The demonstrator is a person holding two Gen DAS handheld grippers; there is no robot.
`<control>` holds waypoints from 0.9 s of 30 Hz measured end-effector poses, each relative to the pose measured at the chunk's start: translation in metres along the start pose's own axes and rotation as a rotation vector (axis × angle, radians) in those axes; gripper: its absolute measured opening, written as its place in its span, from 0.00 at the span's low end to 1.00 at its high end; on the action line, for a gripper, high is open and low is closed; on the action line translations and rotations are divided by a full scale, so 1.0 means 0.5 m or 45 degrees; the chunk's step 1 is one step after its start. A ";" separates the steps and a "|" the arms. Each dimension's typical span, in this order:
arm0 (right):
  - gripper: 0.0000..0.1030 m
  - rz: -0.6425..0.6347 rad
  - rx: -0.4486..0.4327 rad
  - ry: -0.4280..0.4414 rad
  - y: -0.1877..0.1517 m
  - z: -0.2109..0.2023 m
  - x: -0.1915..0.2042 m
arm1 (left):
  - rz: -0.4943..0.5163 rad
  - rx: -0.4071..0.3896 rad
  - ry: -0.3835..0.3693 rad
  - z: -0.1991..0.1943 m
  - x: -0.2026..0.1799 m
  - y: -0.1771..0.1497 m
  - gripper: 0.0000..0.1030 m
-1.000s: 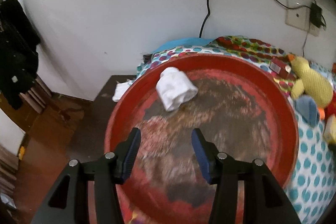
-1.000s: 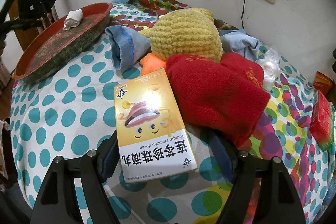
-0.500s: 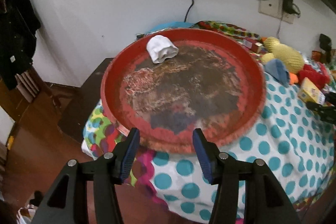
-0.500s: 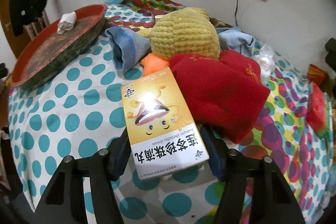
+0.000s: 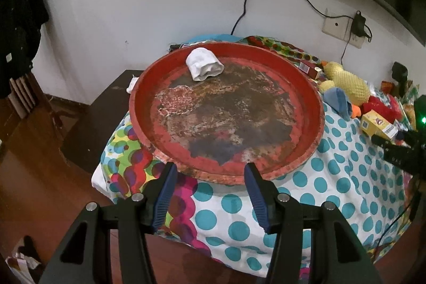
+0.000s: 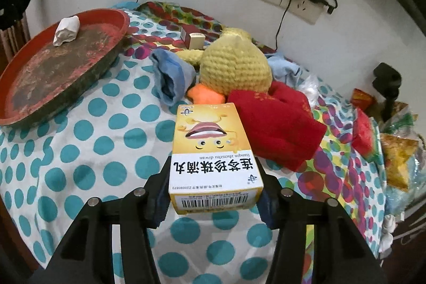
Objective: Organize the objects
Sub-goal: 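Lift the yellow medicine box with the right gripper toward the red tray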
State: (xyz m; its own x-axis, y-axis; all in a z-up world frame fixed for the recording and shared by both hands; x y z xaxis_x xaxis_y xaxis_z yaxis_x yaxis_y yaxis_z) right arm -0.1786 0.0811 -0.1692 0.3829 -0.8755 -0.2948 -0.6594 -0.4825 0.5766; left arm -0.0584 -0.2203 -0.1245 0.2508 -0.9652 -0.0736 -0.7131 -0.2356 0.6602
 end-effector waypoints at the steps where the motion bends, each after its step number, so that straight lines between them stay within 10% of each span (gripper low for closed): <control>1: 0.50 -0.002 0.000 -0.019 0.002 -0.003 0.002 | -0.006 -0.003 0.006 -0.002 0.004 0.001 0.52; 27: 0.50 -0.045 -0.039 -0.133 0.071 -0.098 0.037 | -0.175 0.011 -0.014 -0.004 0.095 0.015 0.52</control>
State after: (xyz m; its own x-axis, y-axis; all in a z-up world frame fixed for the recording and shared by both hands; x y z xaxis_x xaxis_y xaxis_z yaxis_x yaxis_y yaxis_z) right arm -0.1633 0.0492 -0.1166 0.3351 -0.8565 -0.3925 -0.6261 -0.5137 0.5866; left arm -0.0506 -0.2677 -0.1217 0.3394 -0.9250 -0.1709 -0.6780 -0.3666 0.6371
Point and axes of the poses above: each gripper's, at about its wrist camera, not at the fingertips, and z roughly the way its jaws point, x to its left, y to its top, the point moved 8 cm from there along z, roughly the way its jaws point, and after that the axes turned 5 degrees about -z, right-handed, at the moved point
